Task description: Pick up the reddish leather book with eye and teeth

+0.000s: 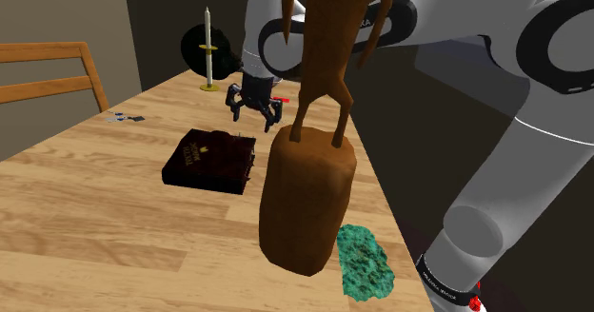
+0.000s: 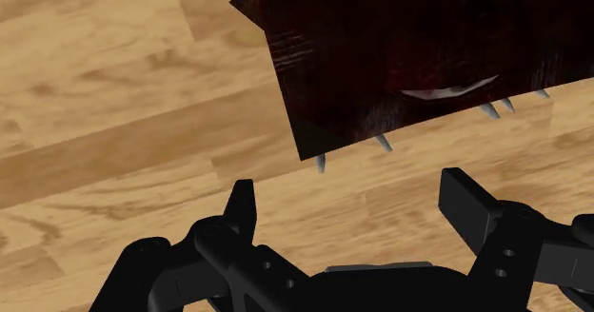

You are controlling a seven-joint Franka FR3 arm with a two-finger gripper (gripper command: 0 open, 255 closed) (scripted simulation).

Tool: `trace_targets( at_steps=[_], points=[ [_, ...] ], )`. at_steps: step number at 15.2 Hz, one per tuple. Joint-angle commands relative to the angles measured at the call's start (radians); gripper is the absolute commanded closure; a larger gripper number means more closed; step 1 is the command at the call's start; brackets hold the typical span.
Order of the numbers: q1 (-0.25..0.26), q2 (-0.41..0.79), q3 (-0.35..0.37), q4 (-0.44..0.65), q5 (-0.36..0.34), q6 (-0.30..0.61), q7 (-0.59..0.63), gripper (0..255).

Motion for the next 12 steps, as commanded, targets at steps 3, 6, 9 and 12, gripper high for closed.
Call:
trace_targets(
  at_steps=[3,6,9,12],
  points=[
    [0.005,0.051,0.001,-0.002,-0.039,0.04,0.072,0],
    [0.007,0.065,0.0,-0.028,-0.053,0.076,0.084,0],
    [0.008,0.073,-0.001,-0.041,-0.061,0.095,0.091,0],
    [0.007,0.074,-0.002,-0.04,-0.061,0.095,0.09,255]
  ],
)
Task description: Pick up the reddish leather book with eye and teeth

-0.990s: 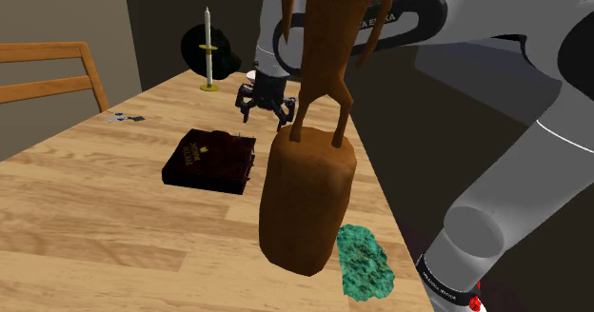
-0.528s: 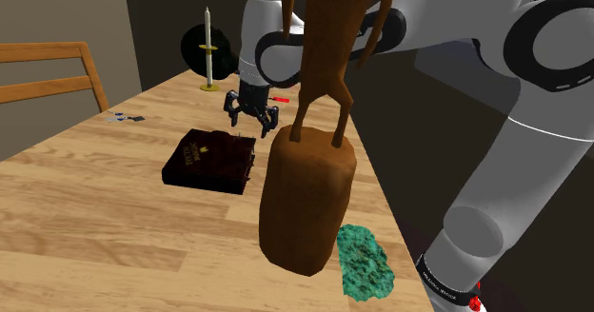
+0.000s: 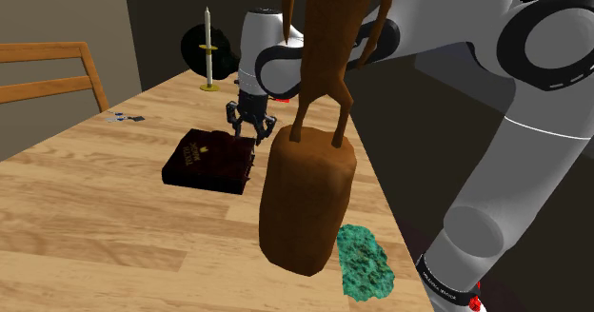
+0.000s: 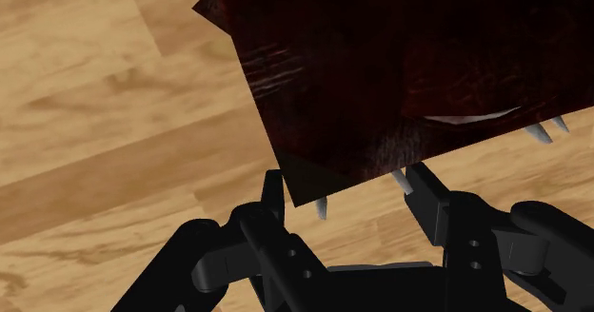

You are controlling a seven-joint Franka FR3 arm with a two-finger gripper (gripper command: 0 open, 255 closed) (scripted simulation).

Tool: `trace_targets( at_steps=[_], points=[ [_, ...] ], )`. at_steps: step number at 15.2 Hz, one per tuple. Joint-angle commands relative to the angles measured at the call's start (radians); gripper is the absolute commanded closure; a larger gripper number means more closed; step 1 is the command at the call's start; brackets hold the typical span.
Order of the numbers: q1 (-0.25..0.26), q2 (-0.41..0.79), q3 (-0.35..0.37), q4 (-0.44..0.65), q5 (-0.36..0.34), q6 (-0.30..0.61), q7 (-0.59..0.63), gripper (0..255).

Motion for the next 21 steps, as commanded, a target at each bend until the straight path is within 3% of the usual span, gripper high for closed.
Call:
trace_targets(
  at_steps=[1,7,21],
  points=[
    [0.0,0.002,0.0,0.0,0.0,0.002,0.0,255],
    [0.0,0.001,0.0,-0.001,0.0,0.002,0.001,255],
    [-0.004,-0.052,0.004,0.133,0.052,-0.172,-0.049,255]
  ],
)
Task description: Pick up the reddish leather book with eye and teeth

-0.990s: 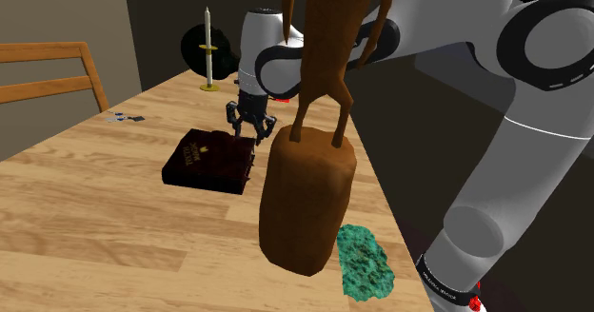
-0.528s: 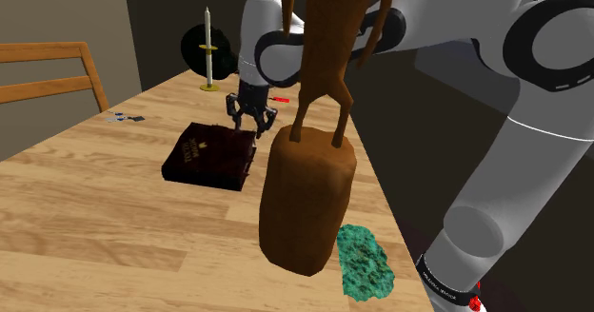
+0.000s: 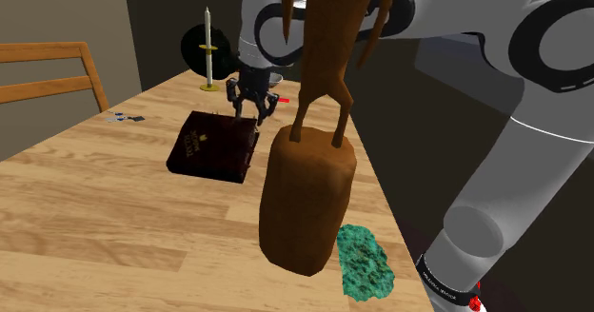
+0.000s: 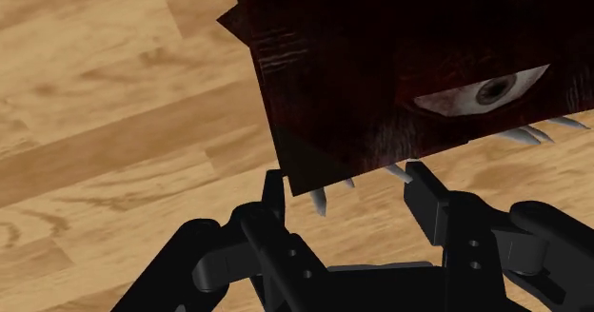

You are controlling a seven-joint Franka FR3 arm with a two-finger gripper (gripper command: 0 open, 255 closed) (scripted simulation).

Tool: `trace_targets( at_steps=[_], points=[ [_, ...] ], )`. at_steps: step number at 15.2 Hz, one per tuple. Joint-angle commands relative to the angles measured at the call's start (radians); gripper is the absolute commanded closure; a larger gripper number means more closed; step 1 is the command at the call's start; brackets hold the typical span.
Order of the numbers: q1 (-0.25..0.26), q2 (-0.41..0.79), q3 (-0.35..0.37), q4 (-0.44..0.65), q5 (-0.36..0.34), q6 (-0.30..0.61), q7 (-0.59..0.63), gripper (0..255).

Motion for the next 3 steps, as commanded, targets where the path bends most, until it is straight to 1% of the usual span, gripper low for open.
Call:
trace_targets(
  at_steps=[1,3],
  points=[
    [0.0,-0.009,0.0,0.023,0.007,-0.027,-0.006,255],
    [0.0,-0.009,0.0,0.025,0.008,-0.029,-0.007,255]
  ],
)
